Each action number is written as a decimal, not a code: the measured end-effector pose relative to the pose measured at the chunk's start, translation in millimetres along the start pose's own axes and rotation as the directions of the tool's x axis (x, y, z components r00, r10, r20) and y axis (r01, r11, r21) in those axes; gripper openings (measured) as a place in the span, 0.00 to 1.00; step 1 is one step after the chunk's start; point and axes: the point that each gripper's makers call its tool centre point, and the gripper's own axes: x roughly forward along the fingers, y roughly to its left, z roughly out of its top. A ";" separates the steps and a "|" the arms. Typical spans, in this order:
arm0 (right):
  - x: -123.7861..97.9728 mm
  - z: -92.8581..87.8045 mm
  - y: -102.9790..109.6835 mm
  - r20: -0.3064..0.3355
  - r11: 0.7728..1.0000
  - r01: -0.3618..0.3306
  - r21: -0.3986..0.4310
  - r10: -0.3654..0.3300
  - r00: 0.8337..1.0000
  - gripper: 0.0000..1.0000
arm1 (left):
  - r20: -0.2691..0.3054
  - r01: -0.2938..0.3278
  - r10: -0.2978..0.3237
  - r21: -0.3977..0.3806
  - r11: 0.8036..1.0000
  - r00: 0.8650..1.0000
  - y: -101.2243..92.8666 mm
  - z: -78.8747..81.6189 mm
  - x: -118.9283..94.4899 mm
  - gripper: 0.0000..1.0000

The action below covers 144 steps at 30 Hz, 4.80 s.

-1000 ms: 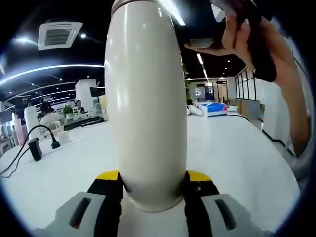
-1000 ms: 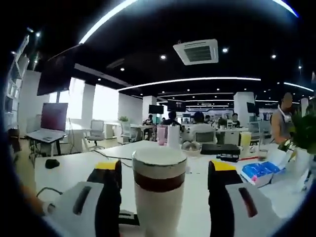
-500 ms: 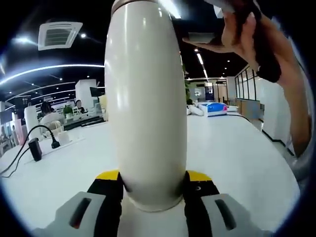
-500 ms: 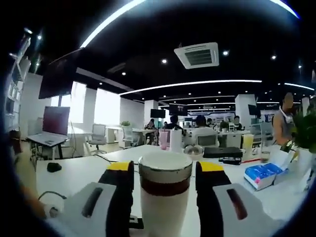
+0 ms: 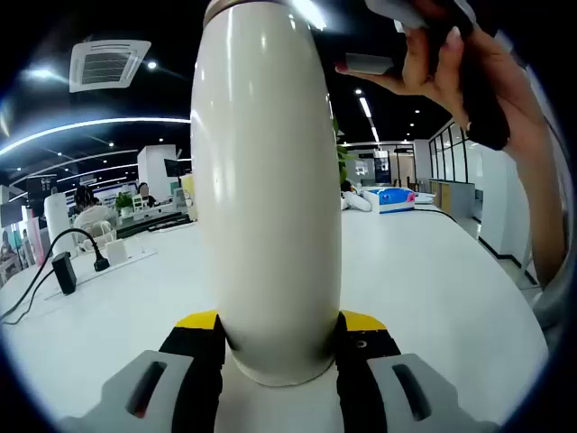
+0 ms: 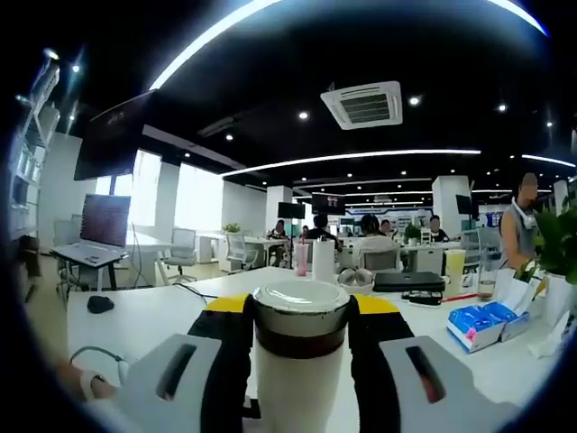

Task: Grasp the water cup twist off the cup lid place the cup lid on the table

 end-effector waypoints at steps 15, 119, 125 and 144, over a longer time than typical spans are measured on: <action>6.7 -2.1 3.0 -0.002 0.980 -0.198 0.025 0.198 0.980 0.44 | -0.001 -0.005 0.005 0.002 1.000 1.000 0.1 0.1 0.6 0.50; 4.6 6.9 1.7 -0.001 0.707 -0.700 0.100 0.704 0.710 0.68 | -0.019 0.000 0.000 0.003 1.000 1.000 -0.6 -2.6 3.3 0.50; -1.9 -0.8 6.8 -0.080 0.841 -0.538 0.047 0.540 0.838 0.71 | -0.019 -0.001 0.001 0.005 1.000 1.000 -0.4 -2.7 2.6 0.50; 4.3 -1.4 5.0 -0.090 0.997 -0.069 -0.041 0.065 0.994 0.83 | -0.022 0.001 -0.001 0.010 1.000 1.000 -1.7 -2.9 1.9 0.50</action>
